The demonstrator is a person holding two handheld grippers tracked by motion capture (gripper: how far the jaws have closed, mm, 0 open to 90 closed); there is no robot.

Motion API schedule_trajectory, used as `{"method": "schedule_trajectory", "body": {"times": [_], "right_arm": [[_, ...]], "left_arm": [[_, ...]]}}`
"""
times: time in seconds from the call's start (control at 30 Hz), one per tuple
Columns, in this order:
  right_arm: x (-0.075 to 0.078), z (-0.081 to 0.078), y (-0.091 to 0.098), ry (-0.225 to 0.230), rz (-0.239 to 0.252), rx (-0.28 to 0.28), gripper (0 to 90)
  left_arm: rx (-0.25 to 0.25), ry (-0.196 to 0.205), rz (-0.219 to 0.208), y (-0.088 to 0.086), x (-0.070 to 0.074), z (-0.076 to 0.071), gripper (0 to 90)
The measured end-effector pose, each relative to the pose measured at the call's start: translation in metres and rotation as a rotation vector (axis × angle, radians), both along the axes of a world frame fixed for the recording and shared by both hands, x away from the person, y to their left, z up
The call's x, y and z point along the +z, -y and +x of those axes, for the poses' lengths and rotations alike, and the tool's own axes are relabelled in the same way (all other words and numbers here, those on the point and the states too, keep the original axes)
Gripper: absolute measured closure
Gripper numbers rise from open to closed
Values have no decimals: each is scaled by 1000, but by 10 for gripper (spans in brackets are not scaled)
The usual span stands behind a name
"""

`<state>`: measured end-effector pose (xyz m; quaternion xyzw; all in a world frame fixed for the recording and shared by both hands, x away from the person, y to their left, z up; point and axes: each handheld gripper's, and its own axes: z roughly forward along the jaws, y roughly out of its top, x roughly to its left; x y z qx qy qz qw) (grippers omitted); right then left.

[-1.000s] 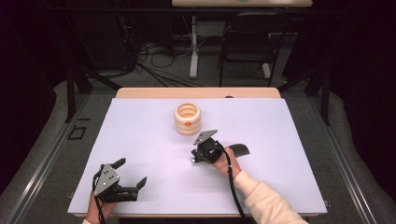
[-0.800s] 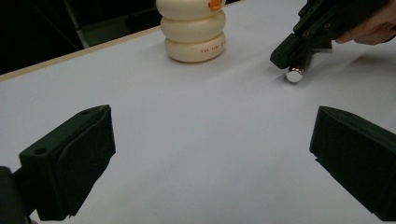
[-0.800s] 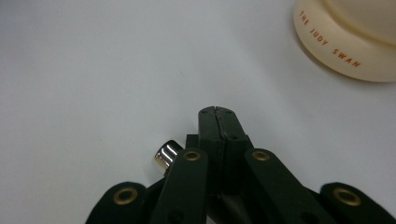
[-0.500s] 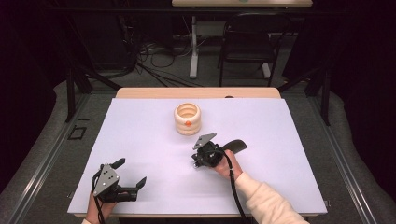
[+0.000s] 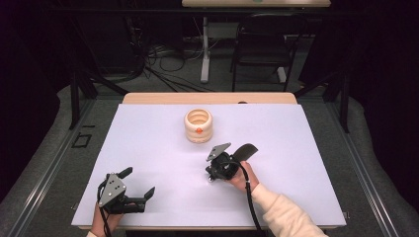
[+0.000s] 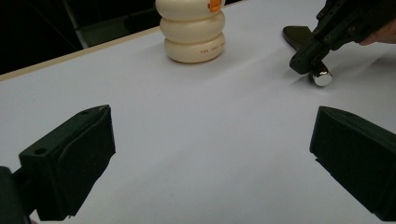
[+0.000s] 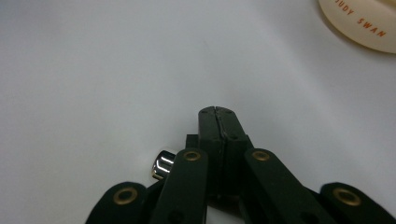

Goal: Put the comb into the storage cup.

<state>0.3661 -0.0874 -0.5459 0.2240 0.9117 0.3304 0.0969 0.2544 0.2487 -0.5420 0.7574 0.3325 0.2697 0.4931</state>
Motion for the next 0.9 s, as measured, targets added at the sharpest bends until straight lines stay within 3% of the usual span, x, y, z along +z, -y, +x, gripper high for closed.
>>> {"method": "schedule_trajectory", "body": {"times": [0.9], "right_arm": [[4, -18, 10, -39, -23, 24, 900]], "left_arm": [[-5, 6, 1, 0, 1, -1, 1]]}}
